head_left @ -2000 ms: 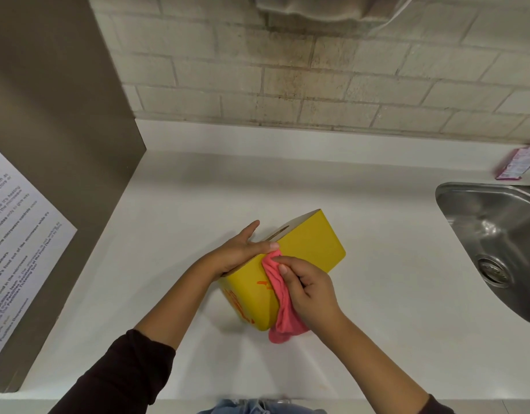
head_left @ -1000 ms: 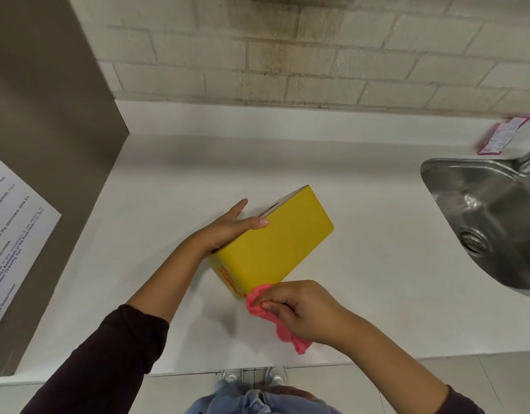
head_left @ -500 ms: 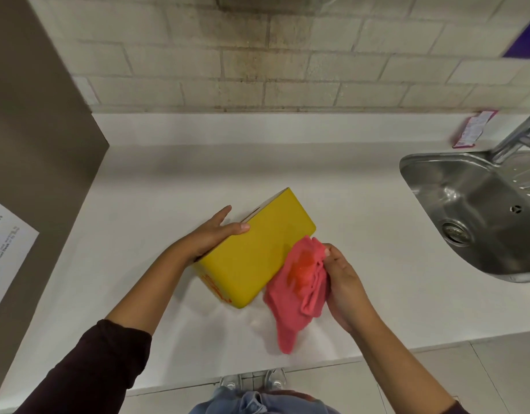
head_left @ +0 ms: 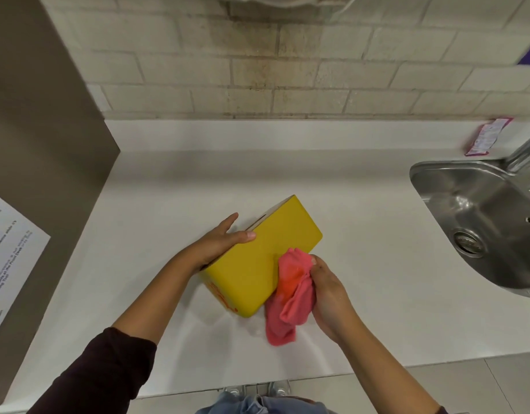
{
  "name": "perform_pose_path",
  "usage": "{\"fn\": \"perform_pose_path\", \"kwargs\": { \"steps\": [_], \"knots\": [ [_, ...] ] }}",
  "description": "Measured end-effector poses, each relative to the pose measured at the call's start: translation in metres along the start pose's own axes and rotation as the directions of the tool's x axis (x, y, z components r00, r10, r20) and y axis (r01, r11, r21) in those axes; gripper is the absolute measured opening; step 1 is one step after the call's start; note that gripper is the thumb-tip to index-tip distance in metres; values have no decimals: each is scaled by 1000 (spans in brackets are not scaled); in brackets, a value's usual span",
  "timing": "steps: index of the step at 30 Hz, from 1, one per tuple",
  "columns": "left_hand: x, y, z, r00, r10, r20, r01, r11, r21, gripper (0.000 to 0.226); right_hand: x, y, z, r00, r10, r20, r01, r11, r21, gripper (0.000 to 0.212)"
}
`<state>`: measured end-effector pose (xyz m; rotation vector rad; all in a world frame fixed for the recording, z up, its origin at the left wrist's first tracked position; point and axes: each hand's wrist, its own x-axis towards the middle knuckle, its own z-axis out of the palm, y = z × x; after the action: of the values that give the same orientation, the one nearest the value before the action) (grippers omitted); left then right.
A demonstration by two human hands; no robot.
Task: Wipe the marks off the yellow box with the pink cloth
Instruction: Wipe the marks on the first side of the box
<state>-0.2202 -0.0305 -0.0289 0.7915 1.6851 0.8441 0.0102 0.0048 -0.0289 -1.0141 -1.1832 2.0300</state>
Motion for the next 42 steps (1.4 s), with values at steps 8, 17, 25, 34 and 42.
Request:
{"fn": "perform_pose_path", "kwargs": {
  "steps": [8, 17, 25, 34, 42],
  "knots": [
    [-1, 0, -1, 1000, 13, -18, -13, 1000, -21, 103, -17, 2, 30, 979, 35, 201, 36, 940, -340, 26],
    [-8, 11, -4, 990, -15, 139, 9, 999, 44, 116, -16, -25, 2, 992, -32, 120, -8, 947, 322, 30],
    [-1, 28, -2, 974, -62, 219, 27, 986, 162, 149, 5, -41, -34, 997, 68, -39, -40, 870, 491, 31],
    [29, 54, 10, 947, -136, 290, 103, 987, 126, 143, 19, -47, -23, 989, 147, -26, -114, 856, 504, 44],
    [33, 67, 10, 948, -13, 319, 20, 1000, -19, 127, 13, -49, -23, 999, 38, -1, -32, 857, 515, 48]
  ]
}}
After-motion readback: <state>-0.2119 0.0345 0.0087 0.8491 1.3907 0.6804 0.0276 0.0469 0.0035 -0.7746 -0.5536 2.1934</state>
